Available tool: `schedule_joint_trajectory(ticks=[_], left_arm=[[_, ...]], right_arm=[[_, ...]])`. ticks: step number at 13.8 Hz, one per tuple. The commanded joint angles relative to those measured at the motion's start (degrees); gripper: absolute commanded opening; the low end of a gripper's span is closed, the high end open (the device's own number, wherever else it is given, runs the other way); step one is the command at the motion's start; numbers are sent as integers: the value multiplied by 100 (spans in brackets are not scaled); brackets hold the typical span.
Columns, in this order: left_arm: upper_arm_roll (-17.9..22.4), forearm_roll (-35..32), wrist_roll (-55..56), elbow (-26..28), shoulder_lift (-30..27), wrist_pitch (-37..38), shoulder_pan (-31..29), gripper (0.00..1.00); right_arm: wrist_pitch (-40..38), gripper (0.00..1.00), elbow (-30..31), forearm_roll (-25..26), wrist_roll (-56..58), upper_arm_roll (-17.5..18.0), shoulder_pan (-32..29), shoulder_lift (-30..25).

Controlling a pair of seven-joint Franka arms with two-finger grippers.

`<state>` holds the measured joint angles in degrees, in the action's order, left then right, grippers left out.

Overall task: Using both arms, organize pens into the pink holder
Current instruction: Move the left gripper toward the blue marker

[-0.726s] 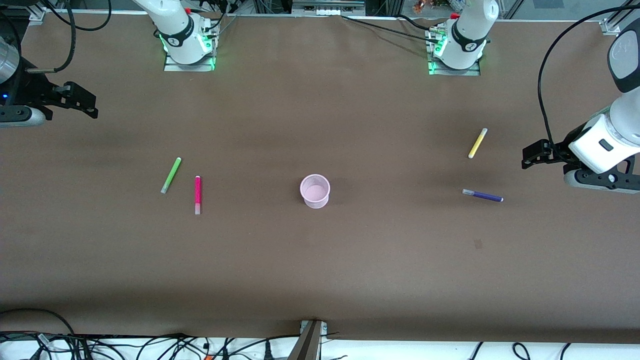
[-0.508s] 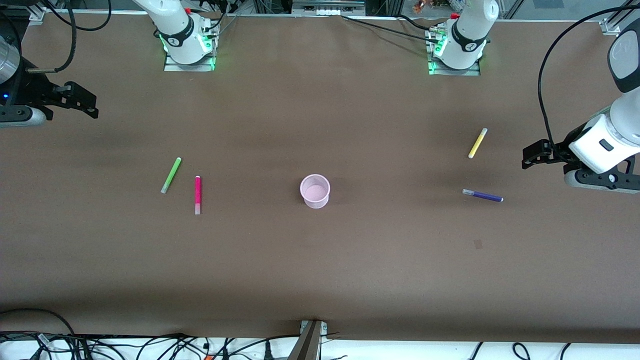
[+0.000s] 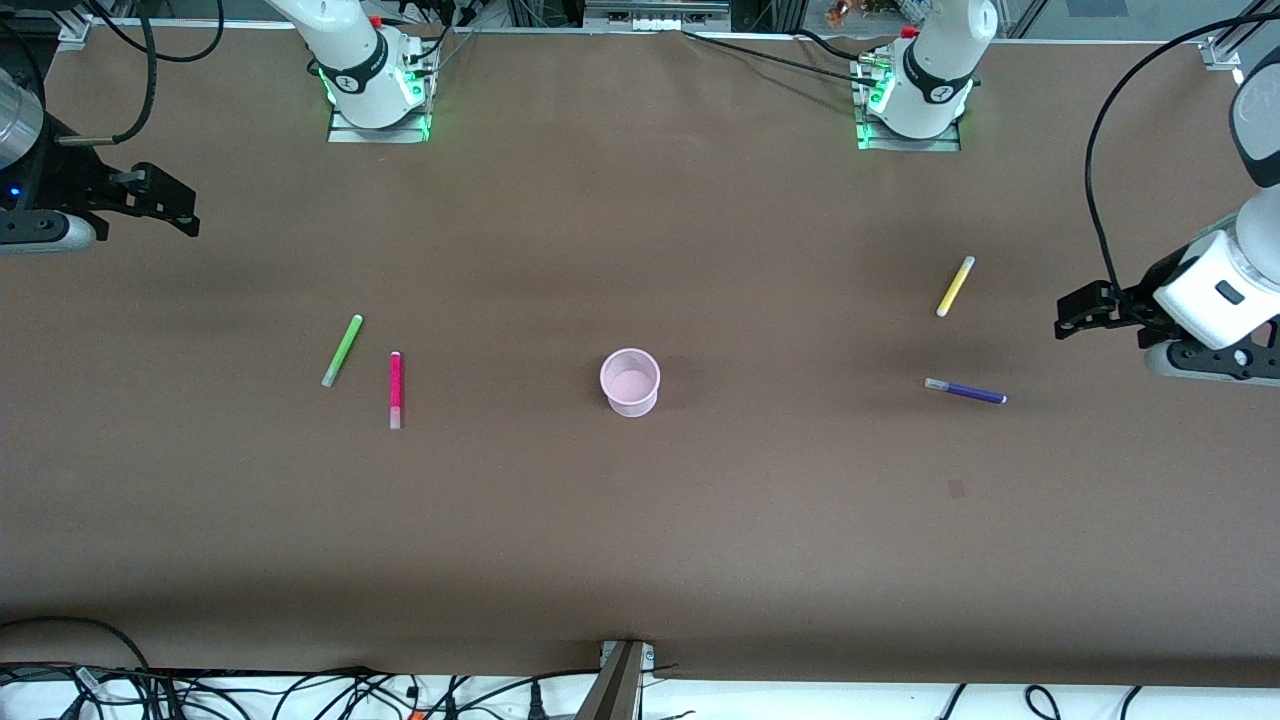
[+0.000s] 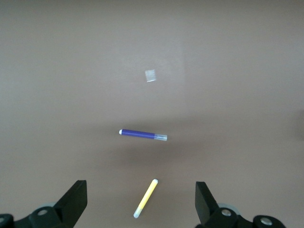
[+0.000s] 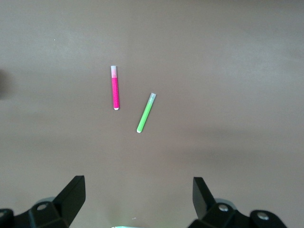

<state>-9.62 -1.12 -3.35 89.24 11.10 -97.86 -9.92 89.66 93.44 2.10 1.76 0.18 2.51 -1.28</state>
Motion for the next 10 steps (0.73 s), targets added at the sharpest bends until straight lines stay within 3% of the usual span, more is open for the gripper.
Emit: schedule_joint_trajectory(ticks=[1,5,10], left_arm=[[-14,24,228,32,233,-22,-229,100],[-14,24,1508,276,629,-311,-450,100],[-14,24,3039,1567,647,-1566,-529,100]], right_arm=[[-54,100,-150,27,-53,43,-5,58],[-62,100,-212,27,-53,43,12,84],[-62,100,-212,27,-53,34,4,84]])
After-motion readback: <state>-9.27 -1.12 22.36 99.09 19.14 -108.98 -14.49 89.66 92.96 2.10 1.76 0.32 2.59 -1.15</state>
